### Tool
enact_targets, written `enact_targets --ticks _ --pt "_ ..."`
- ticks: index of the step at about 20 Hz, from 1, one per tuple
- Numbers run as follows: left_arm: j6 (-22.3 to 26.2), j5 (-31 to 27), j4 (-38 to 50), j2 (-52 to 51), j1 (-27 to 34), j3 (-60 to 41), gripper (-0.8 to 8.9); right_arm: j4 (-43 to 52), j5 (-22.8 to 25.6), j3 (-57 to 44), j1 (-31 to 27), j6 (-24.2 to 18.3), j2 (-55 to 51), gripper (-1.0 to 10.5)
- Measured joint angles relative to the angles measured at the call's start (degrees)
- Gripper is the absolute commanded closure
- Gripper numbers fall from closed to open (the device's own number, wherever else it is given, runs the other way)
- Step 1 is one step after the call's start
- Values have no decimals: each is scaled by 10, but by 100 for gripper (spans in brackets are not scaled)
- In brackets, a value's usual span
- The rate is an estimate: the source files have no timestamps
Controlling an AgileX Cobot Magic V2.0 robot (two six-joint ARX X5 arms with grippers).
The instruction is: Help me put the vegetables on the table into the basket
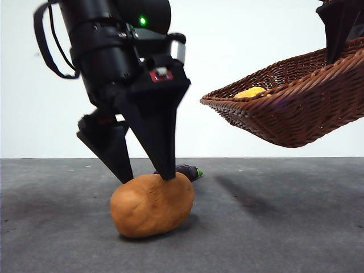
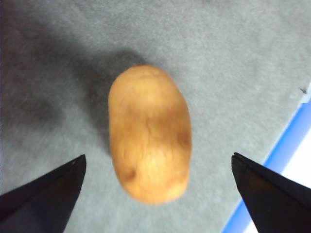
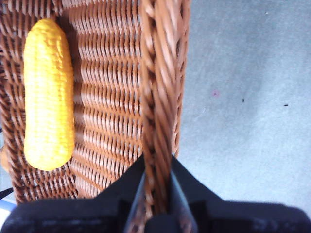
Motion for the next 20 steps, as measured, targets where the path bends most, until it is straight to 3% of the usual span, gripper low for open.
enact_targets --ticks 6,9,12,16,20 --pt "-11 -1 30 28 -15 0 389 15 -12 0 0 3 0 958" --pt "-14 -1 33 28 -17 0 566 31 -39 0 0 8 4 958" --pt "-15 -1 31 28 -19 0 642 33 -41 0 1 14 14 958" --pt "-15 -1 32 28 -23 0 822 32 -41 0 1 16 19 958" --pt "-15 -1 26 28 -23 0 822 25 -41 0 1 16 19 958"
